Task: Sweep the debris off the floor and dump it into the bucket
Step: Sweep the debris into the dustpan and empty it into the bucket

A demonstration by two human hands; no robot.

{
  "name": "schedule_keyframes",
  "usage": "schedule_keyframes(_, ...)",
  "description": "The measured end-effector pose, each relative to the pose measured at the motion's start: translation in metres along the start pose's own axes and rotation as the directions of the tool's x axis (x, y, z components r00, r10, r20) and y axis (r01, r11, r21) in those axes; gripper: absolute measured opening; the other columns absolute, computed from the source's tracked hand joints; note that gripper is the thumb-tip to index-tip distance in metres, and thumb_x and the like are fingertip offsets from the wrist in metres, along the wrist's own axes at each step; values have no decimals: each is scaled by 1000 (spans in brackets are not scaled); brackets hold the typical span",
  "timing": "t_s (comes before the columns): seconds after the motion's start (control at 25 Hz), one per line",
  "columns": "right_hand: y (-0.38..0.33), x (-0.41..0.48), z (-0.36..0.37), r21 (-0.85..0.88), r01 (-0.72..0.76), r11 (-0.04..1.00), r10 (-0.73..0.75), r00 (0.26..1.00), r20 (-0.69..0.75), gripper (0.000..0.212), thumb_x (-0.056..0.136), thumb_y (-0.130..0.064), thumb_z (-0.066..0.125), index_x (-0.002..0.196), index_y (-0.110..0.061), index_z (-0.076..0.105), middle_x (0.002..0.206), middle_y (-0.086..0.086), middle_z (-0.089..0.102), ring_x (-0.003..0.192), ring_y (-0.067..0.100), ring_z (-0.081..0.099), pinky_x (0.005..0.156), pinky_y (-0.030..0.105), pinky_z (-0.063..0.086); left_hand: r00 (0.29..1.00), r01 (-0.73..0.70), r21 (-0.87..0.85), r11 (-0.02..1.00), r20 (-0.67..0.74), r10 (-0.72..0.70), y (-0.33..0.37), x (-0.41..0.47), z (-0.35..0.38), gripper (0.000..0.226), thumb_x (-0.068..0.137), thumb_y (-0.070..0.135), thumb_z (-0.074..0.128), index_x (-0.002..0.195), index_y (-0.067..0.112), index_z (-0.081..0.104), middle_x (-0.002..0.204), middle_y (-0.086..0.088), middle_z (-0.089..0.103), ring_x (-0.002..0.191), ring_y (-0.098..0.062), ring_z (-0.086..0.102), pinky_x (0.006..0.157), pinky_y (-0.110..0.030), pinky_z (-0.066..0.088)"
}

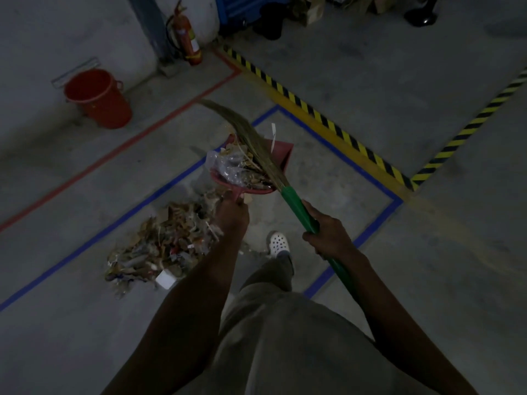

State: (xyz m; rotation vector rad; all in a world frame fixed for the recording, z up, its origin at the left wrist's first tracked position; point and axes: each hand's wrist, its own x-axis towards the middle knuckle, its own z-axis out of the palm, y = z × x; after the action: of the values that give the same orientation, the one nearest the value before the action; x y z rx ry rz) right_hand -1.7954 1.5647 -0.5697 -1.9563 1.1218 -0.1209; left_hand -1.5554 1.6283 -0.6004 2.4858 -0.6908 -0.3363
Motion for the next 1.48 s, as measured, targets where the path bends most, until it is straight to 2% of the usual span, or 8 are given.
schedule_keyframes(0.28,-8,169,-107,-55,-35,998,30,995,-98,91,85,-16,73,159,-38,26,99,5,71,55,5,57,57,32,57,997,-41,-26,999,68,43,120,175,53,26,98,26,55,119,13,63,107,-15,67,104,-35,62,87,-40,47)
schedule_keyframes(0.44,-15,248,-149,-9,-28,1000,27,991,-132,93,83,-13,74,158,-40,26,94,-4,65,47,11,63,48,27,57,992,-89,23,996,91,87,184,261,70,30,100,32,51,124,15,60,110,-14,65,105,-34,61,83,-40,47)
schedule_keyframes(0.68,2,398,-209,-13,-7,1000,6,996,-90,95,82,-13,75,156,-41,24,130,7,65,74,10,64,59,17,50,999,-31,19,999,41,31,264,376,125,31,99,33,53,123,15,63,111,-11,67,107,-29,62,88,-39,48)
schedule_keyframes(0.8,9,488,-248,5,15,1000,-15,999,-40,92,84,-12,75,157,-41,26,113,7,70,56,1,59,52,17,49,1000,22,16,1000,6,-22,308,443,155,32,98,33,55,121,12,64,113,-11,67,107,-28,62,88,-37,47)
schedule_keyframes(0.92,11,582,-309,-1,36,999,-36,999,10,89,86,-11,75,157,-40,28,84,5,71,53,15,65,52,26,53,999,20,13,1000,-40,-19,363,507,175,27,97,30,56,117,14,64,109,-12,68,104,-31,63,83,-36,46)
schedule_keyframes(1.0,6,634,-349,14,49,999,-50,998,29,88,87,-10,74,154,-44,29,74,-2,66,47,17,62,45,18,50,995,19,-31,999,-93,-22,397,542,183,24,96,27,58,115,15,66,105,-13,69,101,-32,64,79,-34,45)
schedule_keyframes(1.32,-15,808,-407,52,87,995,-93,988,124,87,88,-4,73,156,-39,29,91,5,67,38,6,57,44,17,50,974,151,-51,987,-161,-157,474,689,219,31,96,25,59,125,13,63,107,-10,69,100,-27,64,78,-29,38)
schedule_keyframes(1.48,-33,916,-404,37,95,995,-101,970,223,88,90,-8,72,155,-47,27,96,13,73,41,20,59,44,30,54,960,261,1,965,-109,-259,467,779,234,25,99,31,52,117,17,61,106,-9,68,100,-29,65,81,-36,48)
